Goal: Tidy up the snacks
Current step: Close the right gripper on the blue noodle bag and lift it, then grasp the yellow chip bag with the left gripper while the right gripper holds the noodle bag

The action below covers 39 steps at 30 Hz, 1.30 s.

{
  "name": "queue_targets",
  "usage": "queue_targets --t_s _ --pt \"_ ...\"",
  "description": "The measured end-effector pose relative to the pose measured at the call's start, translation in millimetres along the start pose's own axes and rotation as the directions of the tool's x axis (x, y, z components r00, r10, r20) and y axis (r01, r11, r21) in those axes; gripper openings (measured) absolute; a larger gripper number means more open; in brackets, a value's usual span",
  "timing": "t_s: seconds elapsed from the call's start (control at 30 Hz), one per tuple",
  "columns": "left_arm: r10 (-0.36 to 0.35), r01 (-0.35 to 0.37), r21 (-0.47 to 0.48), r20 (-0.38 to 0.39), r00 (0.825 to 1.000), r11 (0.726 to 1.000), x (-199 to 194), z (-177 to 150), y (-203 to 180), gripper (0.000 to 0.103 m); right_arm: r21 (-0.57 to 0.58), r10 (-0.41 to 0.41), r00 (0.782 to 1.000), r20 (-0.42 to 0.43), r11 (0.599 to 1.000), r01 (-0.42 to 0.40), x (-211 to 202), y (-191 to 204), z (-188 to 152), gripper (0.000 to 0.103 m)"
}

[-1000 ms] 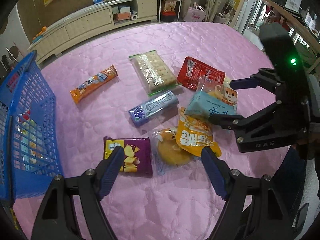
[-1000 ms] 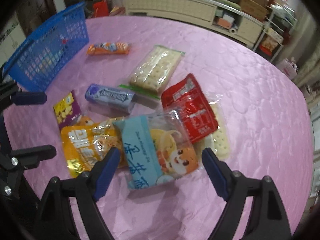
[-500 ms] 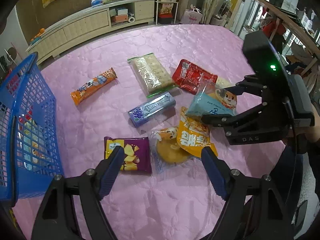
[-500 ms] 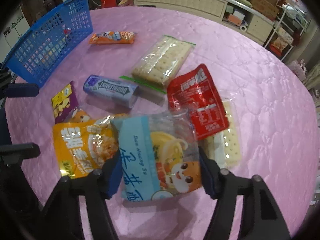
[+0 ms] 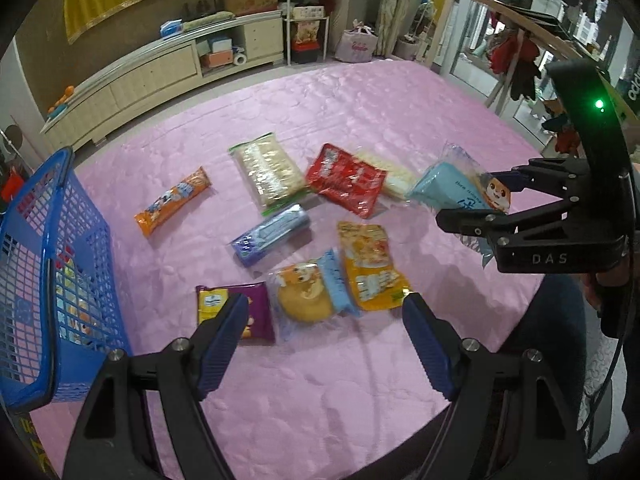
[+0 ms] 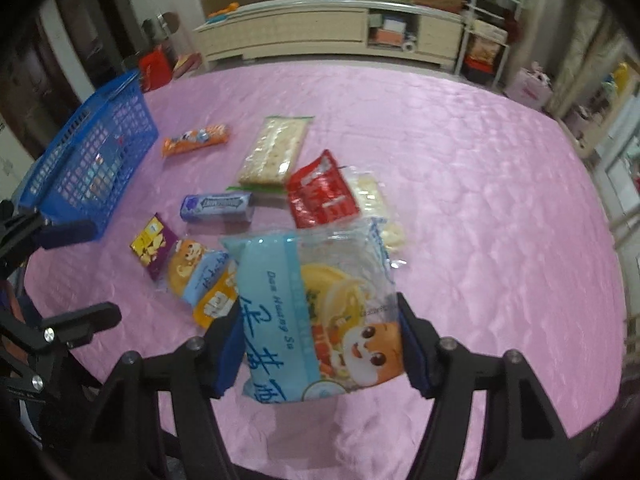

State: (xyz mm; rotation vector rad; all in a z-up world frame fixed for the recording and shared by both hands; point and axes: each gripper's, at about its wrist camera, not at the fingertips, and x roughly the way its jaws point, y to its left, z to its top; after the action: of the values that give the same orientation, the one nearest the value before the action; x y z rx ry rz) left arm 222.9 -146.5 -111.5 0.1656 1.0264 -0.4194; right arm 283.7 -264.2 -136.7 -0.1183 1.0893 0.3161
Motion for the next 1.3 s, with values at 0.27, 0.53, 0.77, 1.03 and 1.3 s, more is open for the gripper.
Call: queue_targets --t_s 0.27,0.53,0.77,1.03,1.3 --pt "-0.016 0.017 0.044 -0.017 1.0 0.999 9.3 5.7 -28.6 0.078 0.102 0.01 1.0 0.025 0.995 -0.013 -9.4 -16.7 -20.7 0.071" --pt "-0.056 0.061 0.044 -0.096 0.994 0.997 52.9 23.5 -49.1 0.078 0.186 0.034 0.999 0.016 0.982 -0.036 -3.1 -48.0 -38.0 0.071" --pt "-0.039 0.043 0.014 -0.206 0.978 0.999 105.6 37.7 -52.9 0.078 0.218 0.021 1.0 0.01 0.976 -0.023 2.7 -68.2 -40.5 0.071" --pt "-0.028 0.024 -0.018 -0.268 0.963 1.0 137.9 49.1 -62.4 0.078 0.239 0.016 1.0 -0.003 0.971 -0.014 12.7 -84.5 -38.7 0.071" --pt "-0.007 0.006 -0.003 -0.291 0.957 1.0 155.7 53.0 -77.7 0.078 0.244 0.01 1.0 -0.009 0.97 -0.008 16.6 -87.0 -37.1 0.071"
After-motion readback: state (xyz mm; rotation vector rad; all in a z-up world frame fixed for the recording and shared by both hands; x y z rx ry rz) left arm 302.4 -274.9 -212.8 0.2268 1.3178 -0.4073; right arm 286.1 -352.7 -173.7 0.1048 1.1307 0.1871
